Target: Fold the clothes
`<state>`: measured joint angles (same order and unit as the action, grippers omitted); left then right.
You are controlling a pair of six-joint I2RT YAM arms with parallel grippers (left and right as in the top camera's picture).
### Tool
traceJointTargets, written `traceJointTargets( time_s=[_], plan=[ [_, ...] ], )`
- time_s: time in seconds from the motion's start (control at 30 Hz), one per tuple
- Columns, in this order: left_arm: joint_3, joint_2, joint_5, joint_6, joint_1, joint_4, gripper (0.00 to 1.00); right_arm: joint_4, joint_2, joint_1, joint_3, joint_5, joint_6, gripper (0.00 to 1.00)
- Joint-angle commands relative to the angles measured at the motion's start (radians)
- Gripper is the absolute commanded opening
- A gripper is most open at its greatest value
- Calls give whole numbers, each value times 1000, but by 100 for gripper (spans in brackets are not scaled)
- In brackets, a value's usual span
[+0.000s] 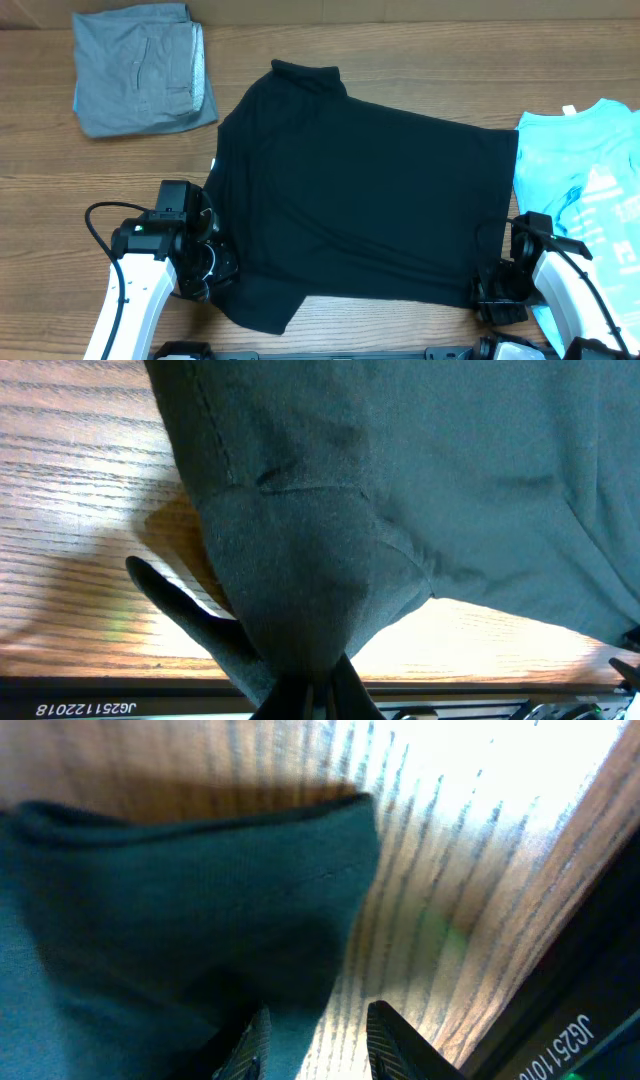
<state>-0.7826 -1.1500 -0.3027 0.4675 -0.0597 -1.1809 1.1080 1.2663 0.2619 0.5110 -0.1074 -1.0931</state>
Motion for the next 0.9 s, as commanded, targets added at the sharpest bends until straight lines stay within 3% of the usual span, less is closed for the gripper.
traceJointTargets(
  time_s=[0.0, 0.3, 0.33, 0.37, 0.53, 0.77, 0.87],
  plan=[
    [-25, 13, -1, -19, -8, 4, 4, 18, -28, 1, -9, 1, -7, 36],
    [-25, 13, -1, -19, -8, 9, 5, -46, -30, 1, -9, 6, -8, 45],
    [-25, 13, -1, -19, -8, 8, 5, -55, -30, 1, -10, -1, -8, 54],
    [-25, 13, -1, -19, -8, 8, 5, -66, -30, 1, -13, -23, -13, 57],
    [-25, 13, -1, -19, -8, 8, 5, -127, -27, 2, -54, -50, -15, 57],
    [-25, 13, -1, -19, -8, 7, 6, -141, -21, 3, -65, -67, -14, 41],
    [-25, 13, -1, -19, -8, 7, 6, -126, -21, 3, -65, -58, -15, 23]
  ],
)
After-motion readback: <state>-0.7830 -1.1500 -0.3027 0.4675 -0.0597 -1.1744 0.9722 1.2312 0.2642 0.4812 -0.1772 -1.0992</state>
